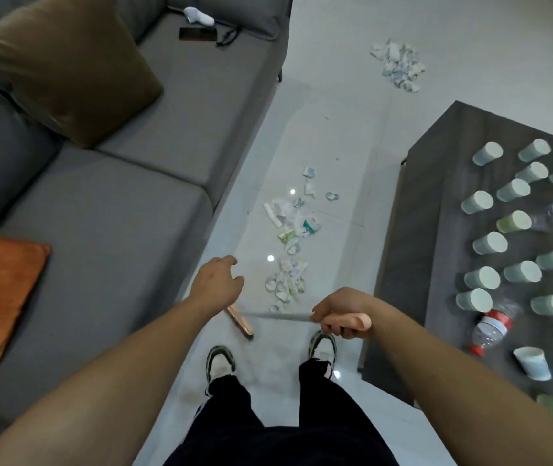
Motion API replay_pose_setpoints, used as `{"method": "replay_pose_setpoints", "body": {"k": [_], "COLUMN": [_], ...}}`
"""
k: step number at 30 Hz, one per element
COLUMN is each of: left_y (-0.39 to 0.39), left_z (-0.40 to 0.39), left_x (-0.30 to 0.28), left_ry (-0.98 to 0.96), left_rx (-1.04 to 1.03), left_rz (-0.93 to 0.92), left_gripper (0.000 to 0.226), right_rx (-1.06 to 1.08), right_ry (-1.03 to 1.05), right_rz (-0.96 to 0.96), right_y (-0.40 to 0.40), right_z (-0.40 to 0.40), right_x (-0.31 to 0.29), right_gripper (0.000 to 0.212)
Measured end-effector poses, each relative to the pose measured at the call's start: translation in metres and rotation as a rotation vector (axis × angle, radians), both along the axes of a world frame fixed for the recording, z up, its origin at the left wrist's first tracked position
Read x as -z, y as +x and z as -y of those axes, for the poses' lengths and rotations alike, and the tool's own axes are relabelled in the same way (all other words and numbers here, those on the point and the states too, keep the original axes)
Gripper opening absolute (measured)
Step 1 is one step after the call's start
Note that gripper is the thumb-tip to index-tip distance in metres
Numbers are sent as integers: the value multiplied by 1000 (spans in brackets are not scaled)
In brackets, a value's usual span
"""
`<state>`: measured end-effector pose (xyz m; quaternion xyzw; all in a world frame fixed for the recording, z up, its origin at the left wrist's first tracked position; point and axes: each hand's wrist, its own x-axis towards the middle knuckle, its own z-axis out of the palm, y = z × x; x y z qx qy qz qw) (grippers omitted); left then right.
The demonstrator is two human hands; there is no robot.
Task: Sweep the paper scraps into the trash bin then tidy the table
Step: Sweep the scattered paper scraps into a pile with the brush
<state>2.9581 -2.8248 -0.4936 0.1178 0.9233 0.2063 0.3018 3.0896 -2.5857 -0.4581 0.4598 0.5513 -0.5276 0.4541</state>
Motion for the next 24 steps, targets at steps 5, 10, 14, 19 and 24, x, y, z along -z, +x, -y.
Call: {"method": "replay_pose_setpoints", "body": {"k": [5, 10, 14, 19, 24], "left_y": [21, 42, 44, 26, 0], "left_z": [-56, -129, -176, -201, -204], "left_x": [-3, -11, -20, -28, -26], "left_ry": [-78, -105, -59, -76, -109], "left_rx": [-56, -75, -28, -18, -43], "left_rz": [-38, -37, -73, -65, -81], "left_gripper": [50, 49, 50, 49, 50], "right_rx": [-162, -93, -89, -226, -166], "right_ry": [94, 215, 282, 419, 345], "right_rz": [2, -122, -212, -351, -378], "right_y": [17, 20, 6, -16, -49], "right_z": [-81, -157, -187, -211, -227], "right_x": [10, 15, 26, 27, 8], "right_gripper": [23, 13, 12, 10, 17]}}
